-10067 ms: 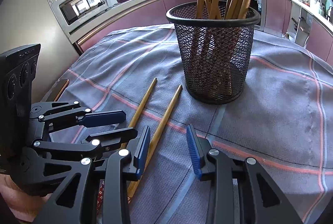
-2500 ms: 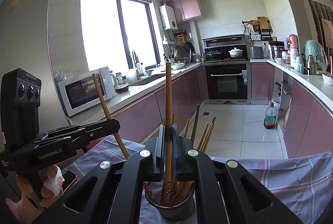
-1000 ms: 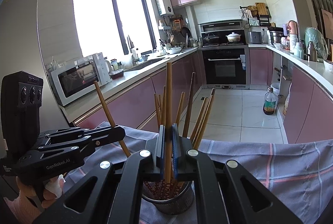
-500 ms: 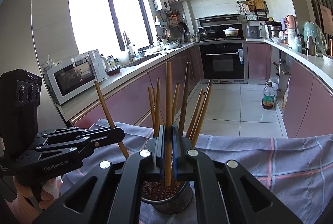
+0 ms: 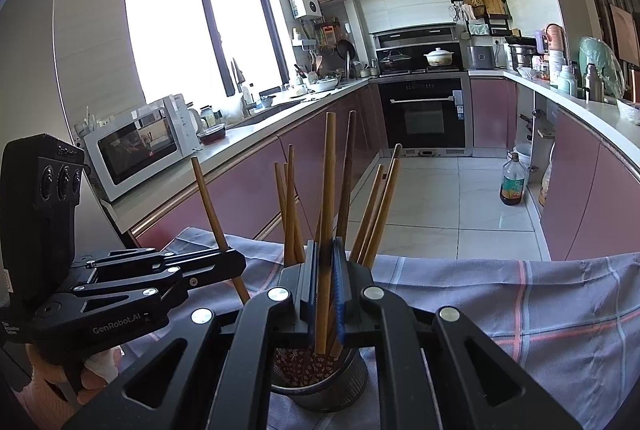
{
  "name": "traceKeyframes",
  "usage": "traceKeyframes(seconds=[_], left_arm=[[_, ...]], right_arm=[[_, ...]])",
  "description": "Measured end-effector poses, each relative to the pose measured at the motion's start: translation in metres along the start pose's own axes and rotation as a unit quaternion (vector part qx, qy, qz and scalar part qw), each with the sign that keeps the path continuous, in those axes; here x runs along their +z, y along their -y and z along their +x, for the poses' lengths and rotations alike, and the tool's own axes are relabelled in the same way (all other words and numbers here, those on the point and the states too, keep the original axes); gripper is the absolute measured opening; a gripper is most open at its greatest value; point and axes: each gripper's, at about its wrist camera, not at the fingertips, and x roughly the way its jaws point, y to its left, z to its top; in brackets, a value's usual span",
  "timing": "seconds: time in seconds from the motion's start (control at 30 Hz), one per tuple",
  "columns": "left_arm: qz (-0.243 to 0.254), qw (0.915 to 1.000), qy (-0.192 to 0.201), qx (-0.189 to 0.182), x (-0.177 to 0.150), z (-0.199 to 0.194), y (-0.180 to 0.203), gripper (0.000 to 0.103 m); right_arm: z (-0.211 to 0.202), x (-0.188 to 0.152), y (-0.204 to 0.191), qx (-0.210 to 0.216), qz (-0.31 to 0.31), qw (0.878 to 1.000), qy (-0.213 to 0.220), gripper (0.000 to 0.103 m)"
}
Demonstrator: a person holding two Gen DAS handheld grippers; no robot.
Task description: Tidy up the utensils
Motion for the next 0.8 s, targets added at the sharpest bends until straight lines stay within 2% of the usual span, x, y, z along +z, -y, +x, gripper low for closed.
traceKeyframes(seconds=[0.17,0.27,0.37,0.47,0.53,0.6,0.67,0.7,0.73,0.8], left_arm=[[-0.001,1.0,-0.005,0.003,-0.003,0.007,0.0,0.008],[-0.005,1.0,-0.006,0.005,-0.005,0.01,-0.002,0.017],[-0.004,1.0,-0.004,0.007,-0.008,0.01,-0.005,0.023],[-0.006,0.9999,0.0,0.01,-0.013,0.007,-0.006,0.035],[-0.006,0.9999,0.003,0.016,-0.018,0.004,-0.008,0.039],[-0.008,0.9996,0.005,0.025,-0.023,0.003,-0.01,0.046],[-0.007,0.9994,0.009,0.033,-0.028,-0.001,-0.011,0.049],[-0.009,0.9992,0.012,0.038,-0.03,-0.003,-0.012,0.059],[-0.01,0.9989,0.016,0.043,-0.033,-0.006,-0.013,0.063],[-0.007,0.998,0.029,0.056,-0.037,-0.014,-0.014,0.071]], right_arm=[[0.001,-0.002,-0.002,-0.001,-0.002,1.0,-0.003,0.008],[0.001,-0.002,-0.002,-0.001,-0.002,1.0,-0.003,0.008],[0.001,-0.004,-0.002,-0.001,-0.003,1.0,-0.004,0.012],[0.0,-0.007,-0.002,-0.002,-0.005,1.0,-0.006,0.016],[-0.002,-0.01,-0.003,-0.004,-0.007,1.0,-0.006,0.02],[-0.004,-0.012,-0.003,-0.006,-0.009,1.0,-0.006,0.03],[-0.007,-0.016,-0.005,-0.007,-0.013,1.0,-0.005,0.03],[-0.009,-0.017,-0.007,-0.009,-0.016,1.0,-0.004,0.032],[-0.011,-0.019,-0.008,-0.011,-0.019,1.0,-0.002,0.034],[-0.017,-0.022,-0.01,-0.013,-0.023,1.0,0.005,0.048]])
